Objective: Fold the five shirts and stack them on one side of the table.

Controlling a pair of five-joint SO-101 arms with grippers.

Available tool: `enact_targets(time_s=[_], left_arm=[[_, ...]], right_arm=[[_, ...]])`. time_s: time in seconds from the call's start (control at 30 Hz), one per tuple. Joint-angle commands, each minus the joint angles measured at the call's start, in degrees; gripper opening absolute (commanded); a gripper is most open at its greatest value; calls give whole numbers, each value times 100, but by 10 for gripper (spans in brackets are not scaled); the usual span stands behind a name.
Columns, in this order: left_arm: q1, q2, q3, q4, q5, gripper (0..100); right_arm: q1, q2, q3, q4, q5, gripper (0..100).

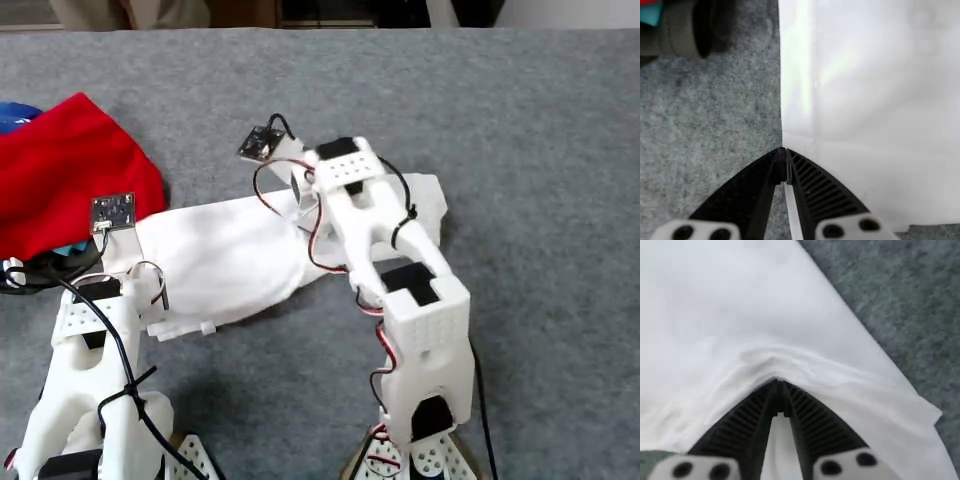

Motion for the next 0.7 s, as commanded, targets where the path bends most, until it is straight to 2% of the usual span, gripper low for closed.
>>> enact_targets(time_s=[0.0, 0.23, 0.37, 0.53, 0.67], left_arm=[[-70, -101, 9, -26, 0, 20], [-70, -119, 44, -26, 0, 20], [-149, -127, 0, 18, 53, 25], [-527, -127, -712, 1301, 352, 50], [-879, -127, -1714, 2321, 378, 111]], right_arm=[[-57, -426, -4, 132, -70, 2], [-48, -1710, -884, 1943, -62, 2], [198, -2747, -954, 2347, -53, 2], [980, -3916, -207, 2347, 299, 2], [1815, -4681, 1086, 1714, 598, 2]])
